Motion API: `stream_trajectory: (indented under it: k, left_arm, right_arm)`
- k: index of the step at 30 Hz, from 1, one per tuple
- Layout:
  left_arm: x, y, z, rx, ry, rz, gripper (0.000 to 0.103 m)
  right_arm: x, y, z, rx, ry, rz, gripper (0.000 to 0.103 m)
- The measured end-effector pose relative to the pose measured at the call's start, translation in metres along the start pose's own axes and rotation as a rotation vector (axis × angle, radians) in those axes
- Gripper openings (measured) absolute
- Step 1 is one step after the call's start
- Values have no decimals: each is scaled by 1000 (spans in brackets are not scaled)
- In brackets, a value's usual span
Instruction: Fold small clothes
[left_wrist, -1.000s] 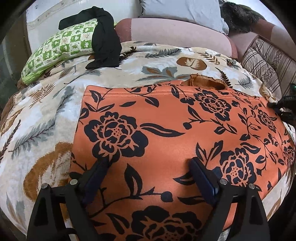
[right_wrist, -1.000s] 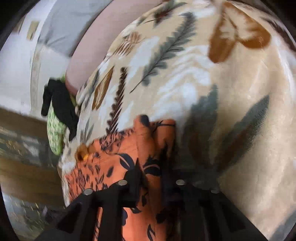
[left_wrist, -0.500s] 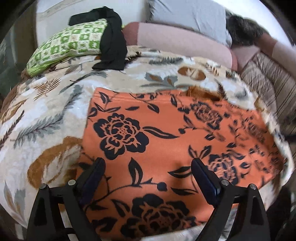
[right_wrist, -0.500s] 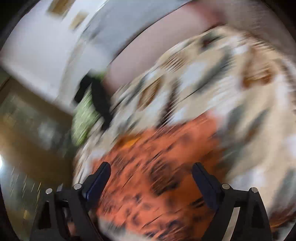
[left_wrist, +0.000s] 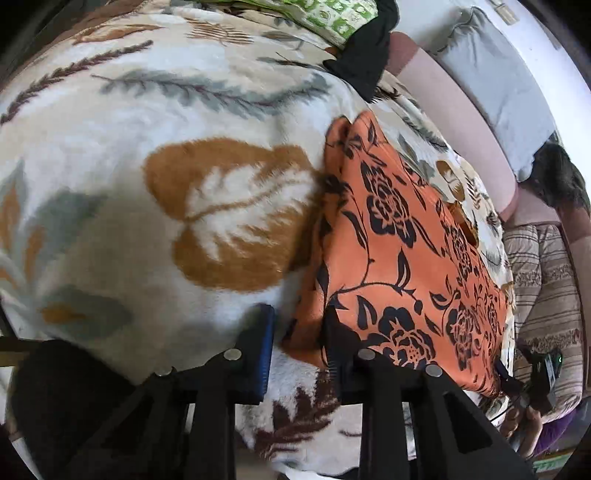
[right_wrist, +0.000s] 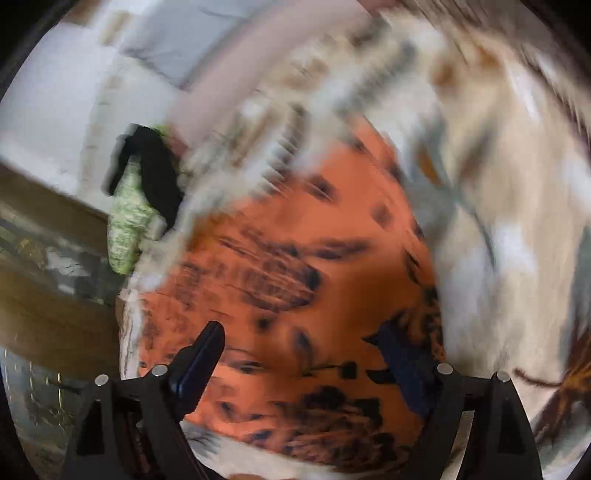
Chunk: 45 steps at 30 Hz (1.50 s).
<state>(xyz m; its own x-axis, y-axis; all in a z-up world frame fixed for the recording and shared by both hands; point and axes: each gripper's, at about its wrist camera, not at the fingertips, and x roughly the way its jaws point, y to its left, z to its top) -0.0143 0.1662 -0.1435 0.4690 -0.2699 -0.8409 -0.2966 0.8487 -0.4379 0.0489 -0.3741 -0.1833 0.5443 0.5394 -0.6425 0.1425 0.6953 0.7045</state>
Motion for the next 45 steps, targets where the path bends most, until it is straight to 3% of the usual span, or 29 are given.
stream_trajectory:
  k: [4, 5, 6, 7, 11, 13, 15, 16, 17, 19, 20, 22, 25, 29, 31, 32, 34, 36, 38, 42, 45]
  left_arm:
    - [-23, -21, 8, 93, -70, 22, 30]
    - [-24, -26, 11, 105, -69, 4, 41]
    - [-24, -32, 15, 120, -69, -10, 60]
    - [-24, -38, 20, 137, -85, -4, 66]
    - [-10, -66, 56, 236, -119, 16, 67]
    - [0, -73, 78, 244, -137, 4, 67]
    - [21, -79, 107, 235, -99, -55, 67]
    - [33, -77, 120, 211, -88, -49, 67]
    - [42, -75, 126, 211, -90, -8, 67]
    - [76, -55, 144, 172, -41, 230, 61]
    - [83, -41, 148, 117, -18, 219, 59]
    - [71, -34, 147, 80, -57, 162, 59]
    - [40, -47, 133, 153, -143, 189, 60]
    - [20, -68, 106, 221, -149, 129, 61]
    - [19, -81, 89, 263, -149, 114, 66]
    - [23, -87, 82, 292, -136, 129, 67]
    - [31, -95, 76, 312, -120, 171, 67]
    - [30, -98, 68, 318, -110, 174, 67]
    - [28, -100, 63, 329, -126, 178, 68]
    - [25, -107, 56, 345, -132, 178, 68]
    - [19, -110, 52, 338, -119, 173, 68]
  right_arm:
    - [-3, 3, 5, 8, 17, 2, 87]
    - [-2, 5, 5, 0, 27, -3, 87]
    - [-1, 8, 6, -7, 28, -7, 87]
    - [2, 9, 7, -12, 33, -10, 87]
    - [3, 6, 9, -3, 38, 5, 87]
    - [2, 2, 10, -1, 39, 13, 87]
    - [0, 0, 10, -2, 40, 18, 87]
    - [0, 0, 10, -1, 40, 21, 87]
    - [-2, -1, 10, 2, 40, 26, 87]
    - [-2, -4, 10, 5, 43, 36, 87]
    - [-2, -6, 12, 10, 48, 44, 87]
    - [-4, -6, 14, 25, 59, 48, 87]
    - [-16, 8, 20, -23, 28, 23, 87]
    - [-8, 25, 46, -57, 30, 92, 87]
    - [8, 24, 60, -58, 61, 144, 87]
    - [16, 18, 67, -54, 63, 126, 87]
    - [30, -14, 82, 59, 43, 7, 87]
    - [23, -29, 87, 172, -11, 68, 87]
    - [6, -7, 84, 79, -55, 32, 87]
    - [-1, 14, 68, -11, -17, 67, 88]
    - [12, -10, 69, 22, 13, -99, 88]
